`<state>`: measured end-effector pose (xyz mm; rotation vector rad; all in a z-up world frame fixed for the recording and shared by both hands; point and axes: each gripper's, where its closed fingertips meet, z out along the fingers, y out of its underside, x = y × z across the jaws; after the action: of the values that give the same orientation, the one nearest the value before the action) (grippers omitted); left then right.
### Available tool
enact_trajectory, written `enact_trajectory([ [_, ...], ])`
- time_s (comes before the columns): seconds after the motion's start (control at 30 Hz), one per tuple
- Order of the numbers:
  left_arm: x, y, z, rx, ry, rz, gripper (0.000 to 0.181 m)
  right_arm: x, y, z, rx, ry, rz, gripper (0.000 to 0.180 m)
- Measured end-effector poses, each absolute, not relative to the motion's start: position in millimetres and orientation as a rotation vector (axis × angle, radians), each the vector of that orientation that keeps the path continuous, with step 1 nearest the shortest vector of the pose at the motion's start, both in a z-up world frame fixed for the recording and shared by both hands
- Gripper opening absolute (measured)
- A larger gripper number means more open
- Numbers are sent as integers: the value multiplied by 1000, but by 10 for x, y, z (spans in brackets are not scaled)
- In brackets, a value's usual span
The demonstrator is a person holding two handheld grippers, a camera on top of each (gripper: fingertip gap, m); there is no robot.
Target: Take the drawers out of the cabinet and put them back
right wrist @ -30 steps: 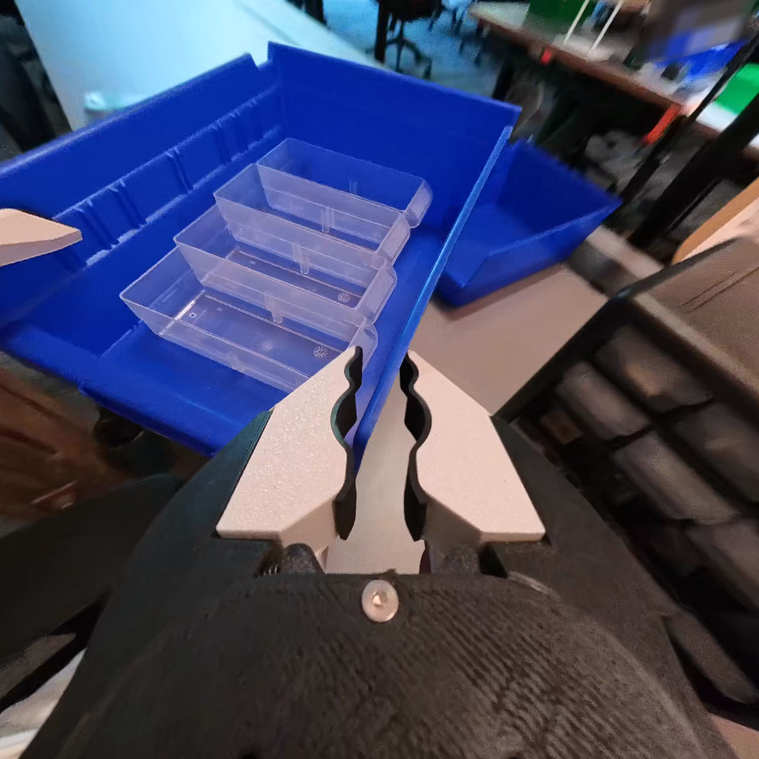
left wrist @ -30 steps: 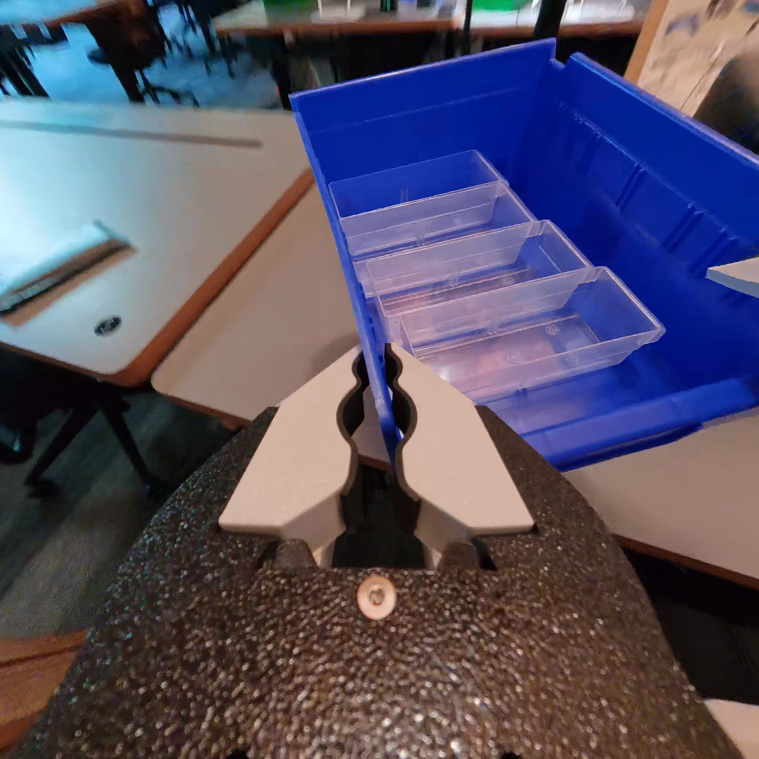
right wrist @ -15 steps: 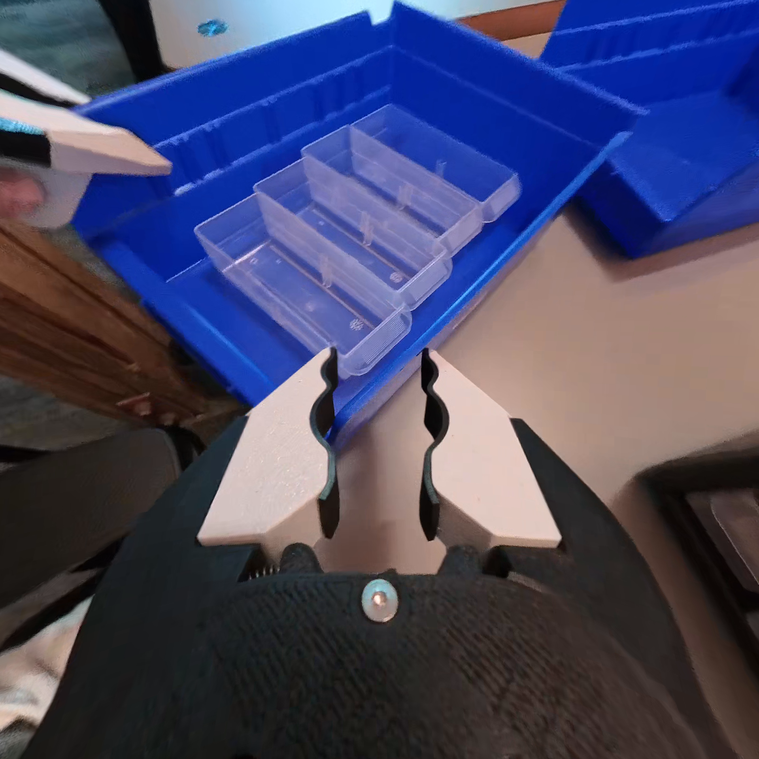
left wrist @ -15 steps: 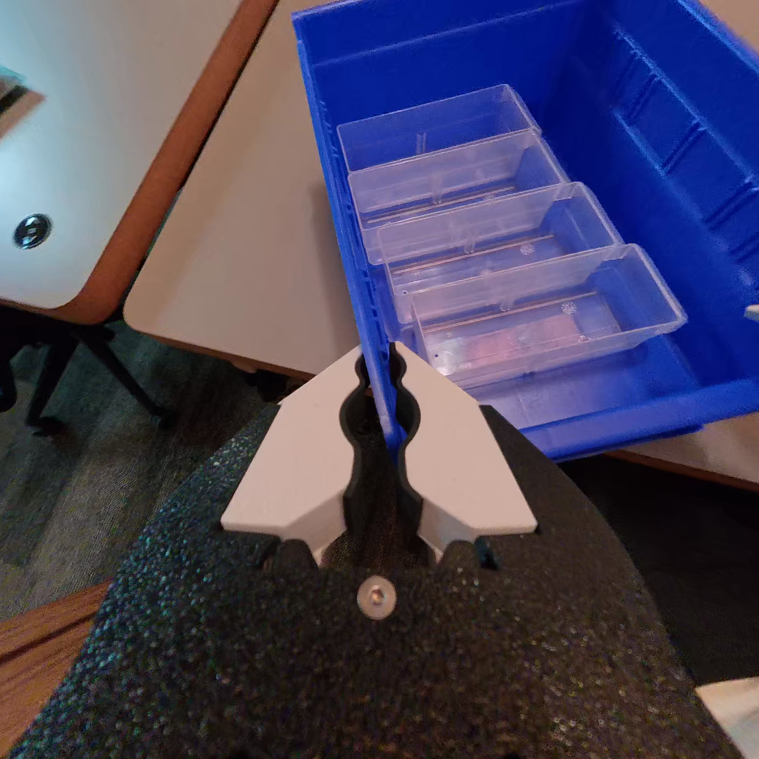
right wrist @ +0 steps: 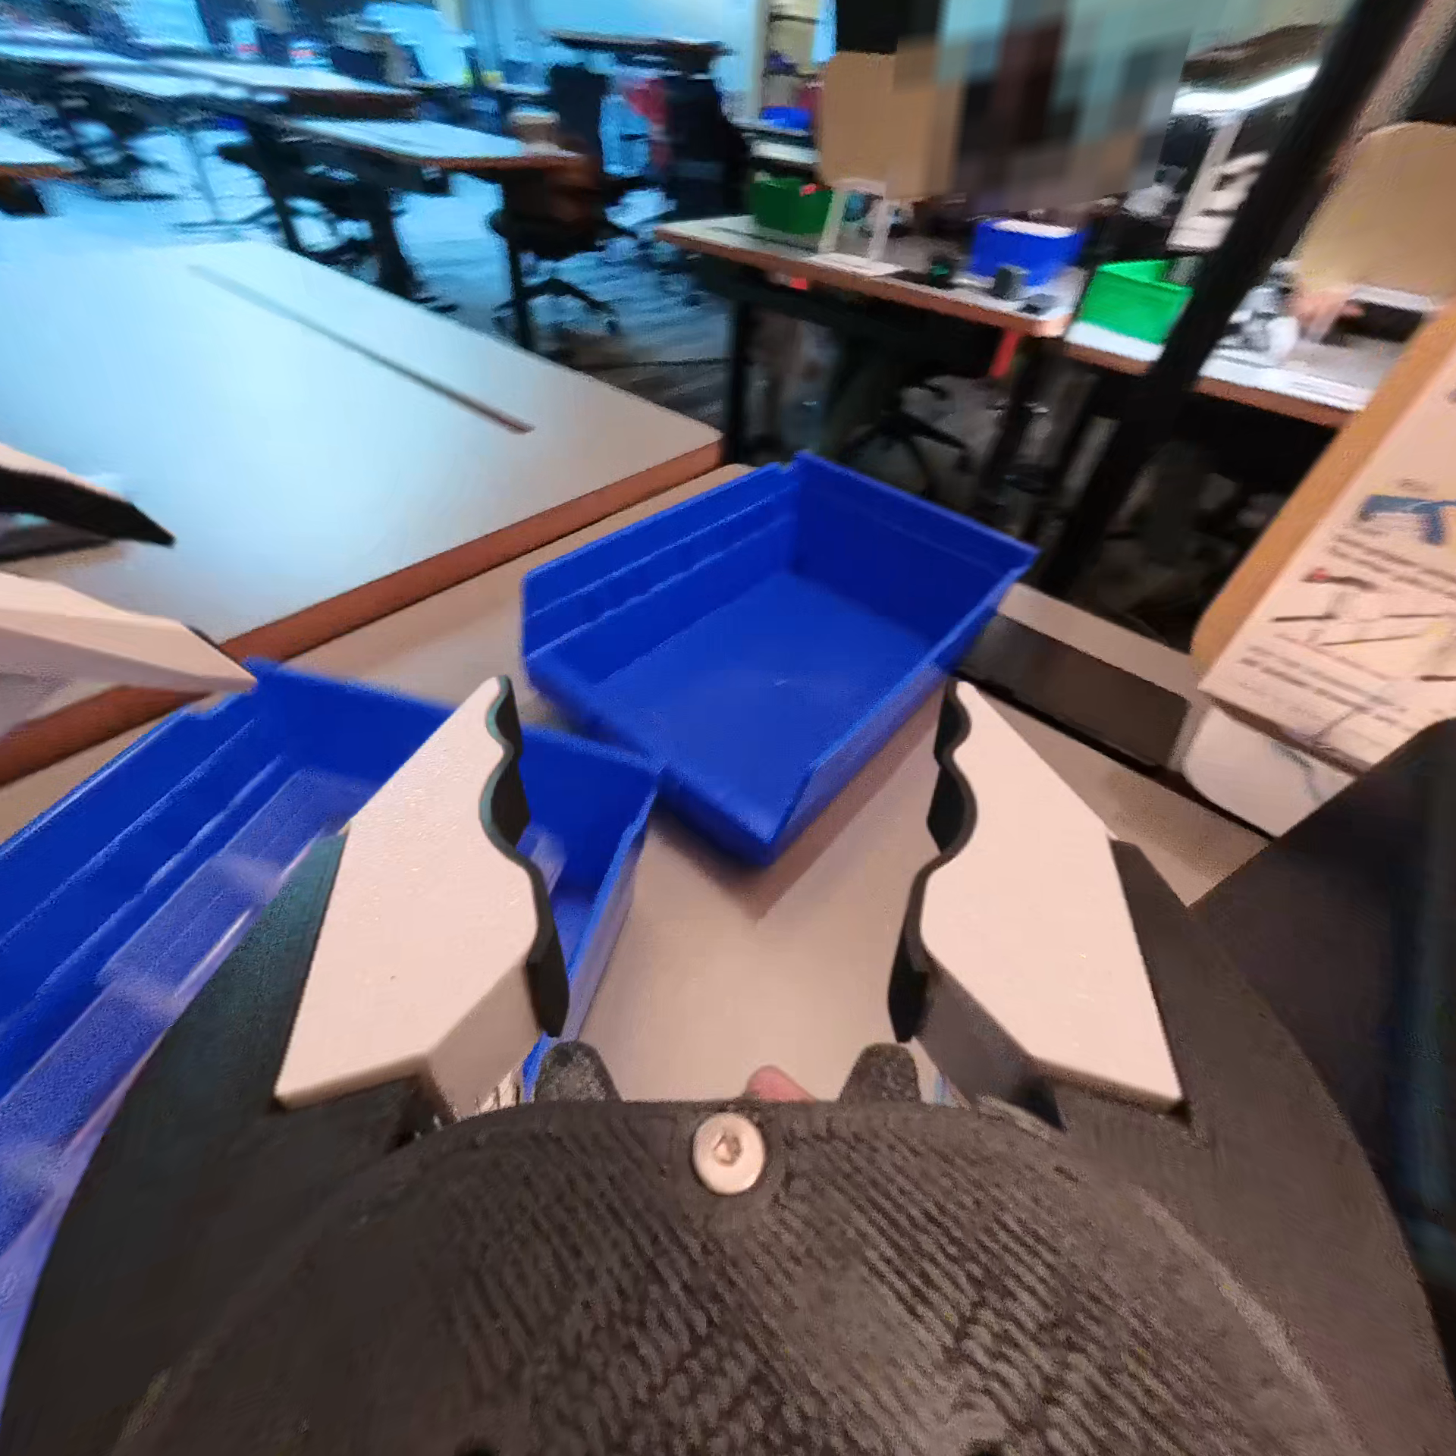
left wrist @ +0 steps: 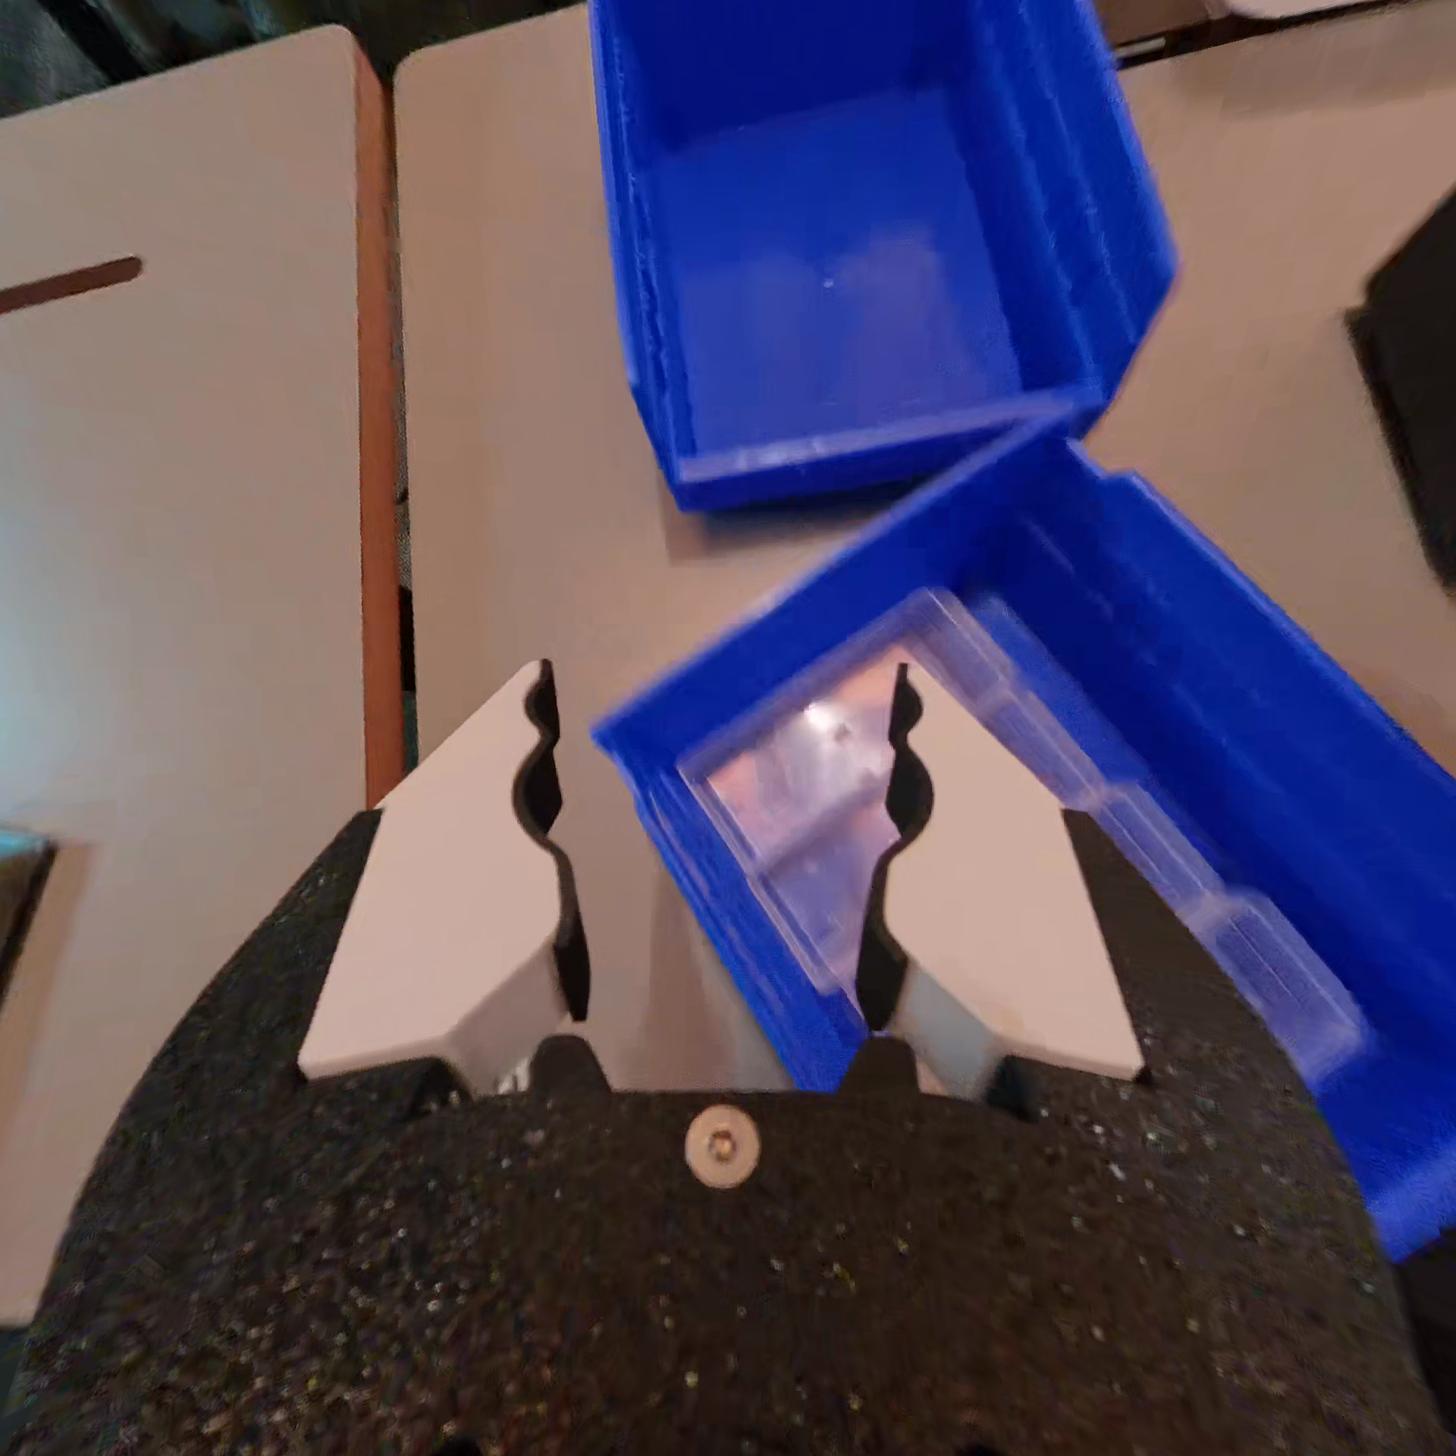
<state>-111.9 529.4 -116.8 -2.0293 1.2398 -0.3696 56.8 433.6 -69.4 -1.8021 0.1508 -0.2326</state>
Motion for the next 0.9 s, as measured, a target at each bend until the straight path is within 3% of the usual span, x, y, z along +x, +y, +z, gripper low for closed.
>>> enact_trajectory([
  [0.03,-945,5506,-1231,-2044,1272,-352,83,676,4447,-671,-1783,210,-260,100],
  [0.2,-238,6294,-1694,-2161,1331,-364,80,1293,4831,-1024,-1854,434,-394,86],
  [0.33,106,6656,-1908,-2210,1276,-434,79,1693,4967,-1510,-1933,616,-357,88],
  [0.4,205,6755,-2015,-2241,1268,-451,66,1777,5067,-1736,-1974,651,-307,95],
  [0.47,259,6819,-2112,-2269,1264,-434,42,1813,5173,-1981,-2023,678,-257,105],
  [0.5,285,6829,-2152,-2275,1266,-428,30,1785,5243,-2090,-2046,682,-194,100],
  [0.57,375,6751,-2196,-2277,1281,-485,4,1530,5473,-2213,-2050,620,91,57],
  [0.77,484,6732,-1787,-2107,1282,-356,3,1802,5483,-2155,-2084,703,-48,16],
  [0.9,424,6594,-847,-1911,1176,-257,3,1894,5517,-1235,-1937,590,-156,7],
])
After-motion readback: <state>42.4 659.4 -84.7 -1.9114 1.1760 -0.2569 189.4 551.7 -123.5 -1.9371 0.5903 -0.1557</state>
